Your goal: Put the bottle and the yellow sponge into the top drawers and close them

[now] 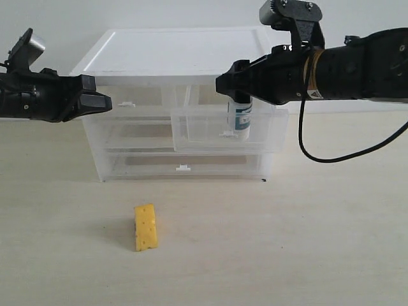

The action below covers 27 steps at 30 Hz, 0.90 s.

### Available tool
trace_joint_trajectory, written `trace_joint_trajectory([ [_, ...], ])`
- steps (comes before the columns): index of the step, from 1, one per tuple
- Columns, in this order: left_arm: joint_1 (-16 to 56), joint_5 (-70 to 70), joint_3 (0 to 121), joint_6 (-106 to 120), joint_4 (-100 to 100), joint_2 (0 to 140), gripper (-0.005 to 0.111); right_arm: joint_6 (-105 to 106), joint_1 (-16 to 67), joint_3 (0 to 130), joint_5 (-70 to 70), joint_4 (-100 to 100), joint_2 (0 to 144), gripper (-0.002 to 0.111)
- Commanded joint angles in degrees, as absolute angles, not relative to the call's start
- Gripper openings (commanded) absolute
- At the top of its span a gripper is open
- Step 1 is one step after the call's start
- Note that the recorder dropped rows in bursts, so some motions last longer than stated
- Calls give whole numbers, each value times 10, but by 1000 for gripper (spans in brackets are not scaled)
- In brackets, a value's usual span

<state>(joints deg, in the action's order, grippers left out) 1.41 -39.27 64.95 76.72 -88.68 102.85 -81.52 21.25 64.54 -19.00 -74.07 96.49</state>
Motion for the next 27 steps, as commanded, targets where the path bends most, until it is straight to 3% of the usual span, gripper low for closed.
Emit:
trace_joint_trajectory([
  [1, 12, -390, 654, 772, -884, 1027, 4, -865, 211, 647, -192, -763, 932, 64],
  [5, 12, -390, 654, 772, -884, 1027, 4, -970, 211, 647, -191, -871, 897, 64],
  [8, 12, -390, 653, 772, -884, 1027, 4, -1085, 211, 647, -200, -991, 880, 54],
  [11, 12, -390, 653, 772, -884, 1027, 4, -1142, 211, 647, -235, -999, 877, 36],
  [15, 12, -393, 652, 772, -884, 1027, 4, -1150, 211, 647, -252, -999, 880, 2],
  [27, 14, -392, 647, 772, -886, 1028, 4, -1145, 210, 612, -197, -999, 886, 0],
])
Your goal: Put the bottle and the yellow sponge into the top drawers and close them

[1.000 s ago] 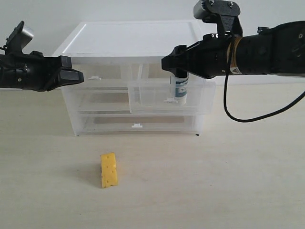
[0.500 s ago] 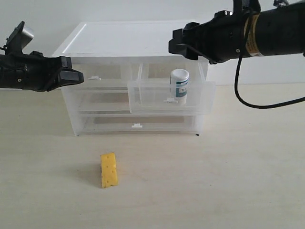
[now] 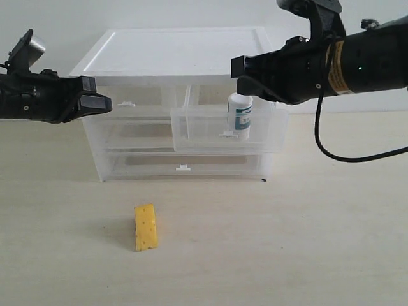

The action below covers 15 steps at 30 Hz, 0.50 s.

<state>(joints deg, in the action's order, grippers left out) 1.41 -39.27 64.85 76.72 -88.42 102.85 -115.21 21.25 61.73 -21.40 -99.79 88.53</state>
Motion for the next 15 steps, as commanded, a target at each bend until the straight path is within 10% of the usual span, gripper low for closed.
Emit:
trace_joint_trajectory([
  [1, 14, -392, 647, 772, -886, 1028, 4, -1142, 210, 612, -198, -999, 886, 0],
  [15, 14, -392, 647, 772, -886, 1028, 4, -1124, 210, 609, -150, -999, 886, 0],
])
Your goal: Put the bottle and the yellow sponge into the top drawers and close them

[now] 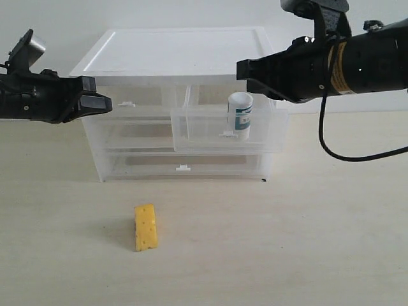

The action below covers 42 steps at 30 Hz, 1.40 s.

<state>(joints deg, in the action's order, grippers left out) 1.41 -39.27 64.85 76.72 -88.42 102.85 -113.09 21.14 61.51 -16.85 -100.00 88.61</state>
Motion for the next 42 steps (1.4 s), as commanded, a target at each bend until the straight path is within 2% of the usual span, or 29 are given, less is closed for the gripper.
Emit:
trace_joint_trajectory([
  [1, 14, -392, 647, 772, -886, 1028, 4, -1124, 210, 605, -138, -999, 886, 0],
  [5, 14, -392, 647, 772, -886, 1028, 4, -1122, 210, 585, -101, -999, 886, 0],
  [14, 14, -391, 647, 772, -890, 1028, 4, -1129, 211, 581, -129, -999, 889, 0],
  [20, 14, -393, 647, 772, -896, 1028, 4, -1080, 211, 634, -343, -889, 914, 0],
  [26, 14, -407, 647, 772, -895, 1028, 4, -1057, 211, 665, -406, -856, 909, 0],
  [33, 14, -407, 647, 772, -895, 1028, 4, -1111, 211, 665, -354, -955, 920, 0],
  [35, 14, -408, 647, 772, -895, 1028, 4, -1151, 211, 665, -294, -999, 921, 0],
  [42, 14, -404, 647, 774, -892, 1028, 4, -1174, 183, 658, -225, -999, 919, 0],
])
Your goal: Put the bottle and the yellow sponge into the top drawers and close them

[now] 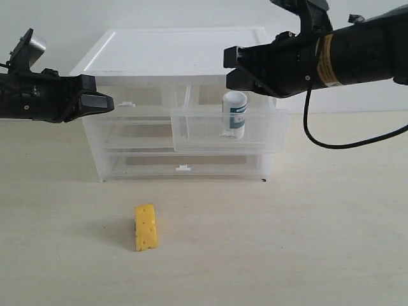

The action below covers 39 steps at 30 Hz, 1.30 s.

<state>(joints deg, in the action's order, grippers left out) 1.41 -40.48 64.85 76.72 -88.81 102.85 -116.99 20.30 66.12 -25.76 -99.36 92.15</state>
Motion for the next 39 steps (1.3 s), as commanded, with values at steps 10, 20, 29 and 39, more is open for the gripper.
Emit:
trace_joint_trajectory([
  [10, 14, -405, 647, 774, -892, 1028, 4, -1110, 177, 641, -182, -999, 892, 0],
  [20, 14, -405, 647, 775, -892, 1028, 4, -1058, 203, 616, -205, -982, 841, 0],
  [29, 14, -429, 647, 772, -896, 1028, 4, -1184, 199, 607, -104, -999, 847, 0],
  [39, 14, -419, 647, 774, -898, 1028, 4, -1171, 199, 605, -117, -999, 920, 0],
])
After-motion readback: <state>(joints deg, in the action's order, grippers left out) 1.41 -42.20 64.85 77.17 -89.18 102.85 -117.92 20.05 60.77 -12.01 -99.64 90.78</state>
